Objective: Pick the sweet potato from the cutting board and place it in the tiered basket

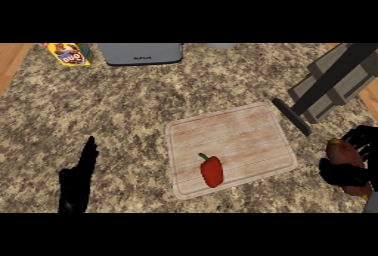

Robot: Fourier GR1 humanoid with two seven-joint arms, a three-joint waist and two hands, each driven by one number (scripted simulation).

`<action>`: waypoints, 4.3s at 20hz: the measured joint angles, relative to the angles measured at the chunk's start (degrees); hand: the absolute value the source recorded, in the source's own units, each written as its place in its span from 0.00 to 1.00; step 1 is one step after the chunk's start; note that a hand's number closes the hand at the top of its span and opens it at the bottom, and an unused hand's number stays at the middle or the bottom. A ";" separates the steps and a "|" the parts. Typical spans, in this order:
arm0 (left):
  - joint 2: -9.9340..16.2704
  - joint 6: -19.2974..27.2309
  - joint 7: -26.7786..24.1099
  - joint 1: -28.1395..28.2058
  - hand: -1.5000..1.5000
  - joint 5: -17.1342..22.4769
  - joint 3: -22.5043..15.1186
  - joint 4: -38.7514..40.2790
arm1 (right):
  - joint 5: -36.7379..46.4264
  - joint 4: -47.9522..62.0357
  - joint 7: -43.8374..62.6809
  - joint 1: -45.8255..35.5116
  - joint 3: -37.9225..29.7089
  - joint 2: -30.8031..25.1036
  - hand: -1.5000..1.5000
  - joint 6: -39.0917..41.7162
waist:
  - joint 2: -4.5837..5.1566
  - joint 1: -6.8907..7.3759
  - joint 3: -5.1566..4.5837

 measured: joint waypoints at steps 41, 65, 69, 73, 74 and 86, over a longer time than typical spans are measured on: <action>-1.68 -2.97 2.03 -4.00 0.50 -1.79 -0.20 1.07 | -12.09 37.99 -2.41 -57.91 -22.59 -38.54 1.00 17.18 | 1.21 4.66 0.02; -3.16 -3.41 1.76 -2.75 0.50 -3.73 0.76 0.12 | -16.03 56.87 -10.07 -56.79 -32.43 -27.72 0.00 -17.18 | 1.17 4.39 0.15; -2.65 -4.24 1.62 -3.88 0.50 -3.41 1.99 1.71 | -17.61 54.82 -11.65 -57.07 -34.25 -28.04 0.00 -22.29 | 1.12 4.02 0.11; -2.93 -3.98 1.71 -2.89 0.50 -3.81 1.69 0.89 | -15.57 52.73 -11.91 -55.91 -35.86 -31.81 0.00 -27.66 | 1.01 3.82 0.08; -2.80 -3.96 1.52 -2.37 0.50 -3.84 1.77 0.53 | -14.85 51.99 -11.20 -55.57 -36.27 -33.25 0.00 -28.30 | 0.96 3.73 0.09; -3.08 -3.28 0.25 0.38 0.50 -3.92 2.94 -0.27 | -21.30 33.30 -0.85 -42.10 -53.92 -47.54 0.00 -15.01 | 0.15 0.90 0.14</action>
